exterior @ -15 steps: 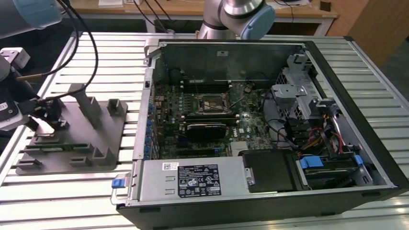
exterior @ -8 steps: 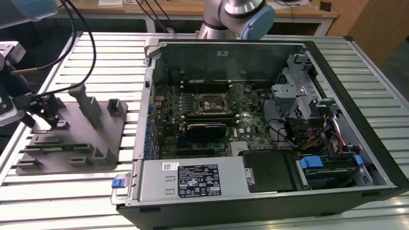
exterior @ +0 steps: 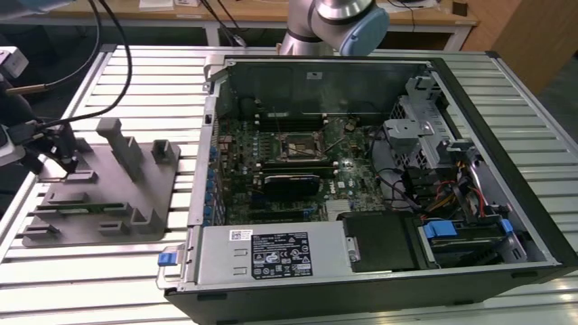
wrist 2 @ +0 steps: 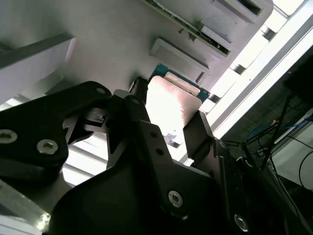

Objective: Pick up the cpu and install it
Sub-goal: 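Pick up the cpu and move it towards the insertion slot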

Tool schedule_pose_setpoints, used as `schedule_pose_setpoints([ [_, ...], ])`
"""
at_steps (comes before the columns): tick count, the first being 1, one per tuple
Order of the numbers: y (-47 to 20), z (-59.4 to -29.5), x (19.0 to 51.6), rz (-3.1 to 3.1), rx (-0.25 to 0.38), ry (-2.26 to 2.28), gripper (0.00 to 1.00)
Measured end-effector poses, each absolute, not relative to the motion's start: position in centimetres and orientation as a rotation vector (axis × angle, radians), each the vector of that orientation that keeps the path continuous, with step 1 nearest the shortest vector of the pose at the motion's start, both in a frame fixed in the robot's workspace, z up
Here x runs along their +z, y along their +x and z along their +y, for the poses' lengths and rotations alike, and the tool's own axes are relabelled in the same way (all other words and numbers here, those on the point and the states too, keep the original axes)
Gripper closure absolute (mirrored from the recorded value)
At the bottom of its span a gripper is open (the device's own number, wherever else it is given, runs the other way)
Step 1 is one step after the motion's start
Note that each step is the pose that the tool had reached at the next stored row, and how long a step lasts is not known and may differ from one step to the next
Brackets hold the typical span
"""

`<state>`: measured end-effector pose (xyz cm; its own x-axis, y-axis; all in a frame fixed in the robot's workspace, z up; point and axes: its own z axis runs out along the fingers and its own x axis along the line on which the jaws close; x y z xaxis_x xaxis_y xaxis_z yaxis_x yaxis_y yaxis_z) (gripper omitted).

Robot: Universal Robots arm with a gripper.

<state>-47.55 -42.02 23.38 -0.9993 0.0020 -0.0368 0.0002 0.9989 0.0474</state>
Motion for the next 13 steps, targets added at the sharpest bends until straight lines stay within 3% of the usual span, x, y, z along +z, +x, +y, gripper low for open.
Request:
schedule_pose_setpoints([
  [13, -47.5, -42.0, 26.1, 3.104, 0.074, 0.002, 0.46],
])
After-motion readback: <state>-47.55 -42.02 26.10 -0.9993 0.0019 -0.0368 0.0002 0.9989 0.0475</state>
